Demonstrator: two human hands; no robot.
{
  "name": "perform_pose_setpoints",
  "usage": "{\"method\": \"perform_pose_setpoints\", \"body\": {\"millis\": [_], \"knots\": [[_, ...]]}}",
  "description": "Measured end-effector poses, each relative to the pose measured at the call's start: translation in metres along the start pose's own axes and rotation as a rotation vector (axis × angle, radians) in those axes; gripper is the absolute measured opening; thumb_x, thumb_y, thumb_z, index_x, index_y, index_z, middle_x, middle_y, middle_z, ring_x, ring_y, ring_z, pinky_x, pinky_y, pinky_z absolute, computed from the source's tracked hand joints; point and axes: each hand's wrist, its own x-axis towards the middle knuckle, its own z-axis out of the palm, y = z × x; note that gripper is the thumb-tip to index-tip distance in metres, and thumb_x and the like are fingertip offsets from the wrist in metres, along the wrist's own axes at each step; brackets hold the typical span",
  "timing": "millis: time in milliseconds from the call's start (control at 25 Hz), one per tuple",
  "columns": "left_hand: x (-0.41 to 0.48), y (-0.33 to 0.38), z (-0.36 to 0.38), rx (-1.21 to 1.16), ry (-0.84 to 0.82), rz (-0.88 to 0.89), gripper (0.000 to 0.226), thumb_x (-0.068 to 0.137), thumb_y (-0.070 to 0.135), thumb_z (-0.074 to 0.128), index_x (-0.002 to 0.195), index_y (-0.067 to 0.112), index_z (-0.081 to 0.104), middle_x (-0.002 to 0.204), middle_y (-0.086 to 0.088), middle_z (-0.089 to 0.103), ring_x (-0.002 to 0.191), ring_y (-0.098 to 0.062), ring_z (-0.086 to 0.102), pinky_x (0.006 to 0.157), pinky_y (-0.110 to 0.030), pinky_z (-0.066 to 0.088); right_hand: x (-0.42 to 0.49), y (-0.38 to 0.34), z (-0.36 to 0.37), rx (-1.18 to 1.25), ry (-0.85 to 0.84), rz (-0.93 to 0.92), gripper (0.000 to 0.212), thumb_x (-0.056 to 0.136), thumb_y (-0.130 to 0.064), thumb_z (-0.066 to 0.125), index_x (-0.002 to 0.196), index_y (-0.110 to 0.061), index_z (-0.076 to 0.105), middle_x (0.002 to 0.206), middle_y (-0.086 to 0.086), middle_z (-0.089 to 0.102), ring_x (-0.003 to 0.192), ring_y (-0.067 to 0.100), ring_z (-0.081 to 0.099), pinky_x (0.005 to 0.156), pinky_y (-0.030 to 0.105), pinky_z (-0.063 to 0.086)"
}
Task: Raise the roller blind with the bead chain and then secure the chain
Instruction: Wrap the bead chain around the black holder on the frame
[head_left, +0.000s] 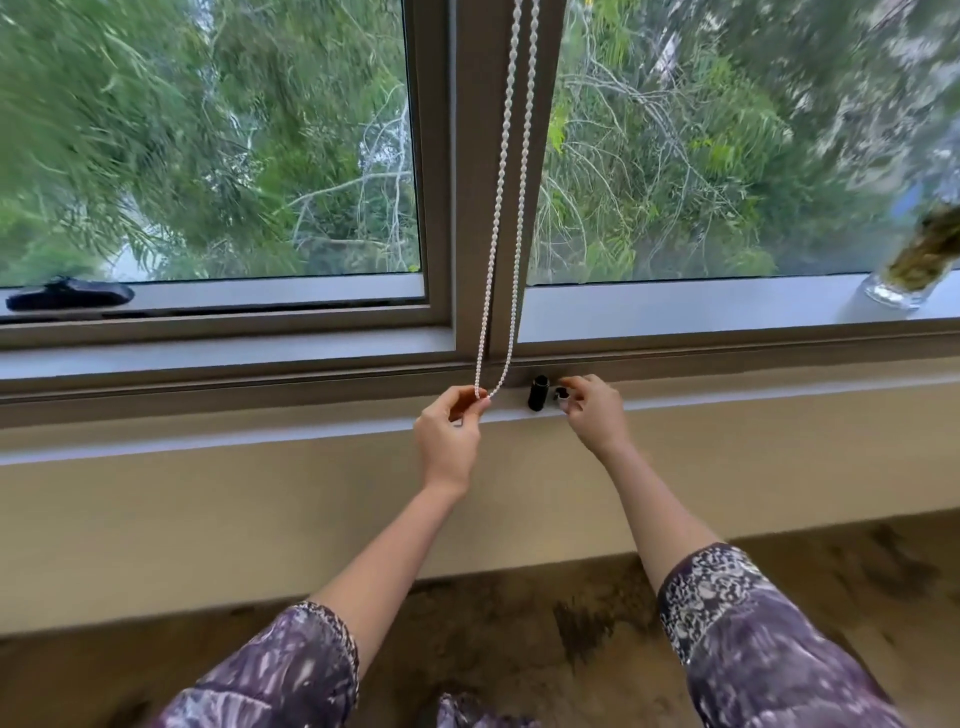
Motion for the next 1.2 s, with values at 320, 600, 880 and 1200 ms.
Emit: {"method": "perform_pose_setpoints", "body": {"millis": [320, 600, 880, 1200], "knots": [[0.002, -0.004, -0.005, 0.032, 0.018, 0.045, 0.012, 0.082, 0.015, 0.073, 0.083, 0.027, 0.072, 0.077, 0.017, 0.071, 0.073, -0.003, 0.067, 0.069, -0.016, 0.054, 0.018, 0.018, 0.017, -0.305, -0.085, -0.096, 0.036, 0.08, 0.004, 0.051, 0.113, -0.009, 0.062, 0.103, 0.013, 0.06, 0.101, 0.034, 0.054, 0.071, 0.029, 0.037], [0.004, -0.006, -0.005, 0.08, -0.001, 0.085, 0.011, 0.081, 0.017, 0.073, 0.08, 0.028, 0.071, 0.074, 0.019, 0.07, 0.07, -0.001, 0.066, 0.067, -0.014, 0.053, 0.008, 0.024, -0.001, 0.115, 0.072, 0.02, 0.023, 0.084, -0.002, 0.063, 0.107, -0.004, 0.068, 0.101, 0.012, 0.069, 0.095, 0.028, 0.064, 0.085, 0.033, 0.051], [0.006, -0.002, 0.005, 0.098, -0.021, 0.111, 0.002, 0.081, 0.016, 0.074, 0.082, 0.018, 0.073, 0.075, 0.008, 0.072, 0.068, -0.004, 0.066, 0.063, -0.009, 0.05, -0.021, -0.018, -0.035, 0.331, 0.07, -0.118, 0.025, 0.08, -0.006, 0.072, 0.105, -0.006, 0.07, 0.096, 0.005, 0.069, 0.089, 0.018, 0.065, 0.083, 0.019, 0.052], [0.002, -0.001, 0.0, 0.1, -0.062, 0.115, 0.004, 0.081, 0.02, 0.073, 0.084, 0.018, 0.073, 0.076, 0.009, 0.071, 0.072, -0.011, 0.068, 0.067, -0.028, 0.057, -0.047, -0.082, -0.031, 0.321, -0.009, -0.38, 0.028, 0.079, -0.007, 0.073, 0.107, -0.01, 0.069, 0.096, 0.0, 0.067, 0.09, 0.016, 0.065, 0.082, 0.028, 0.054]]}}
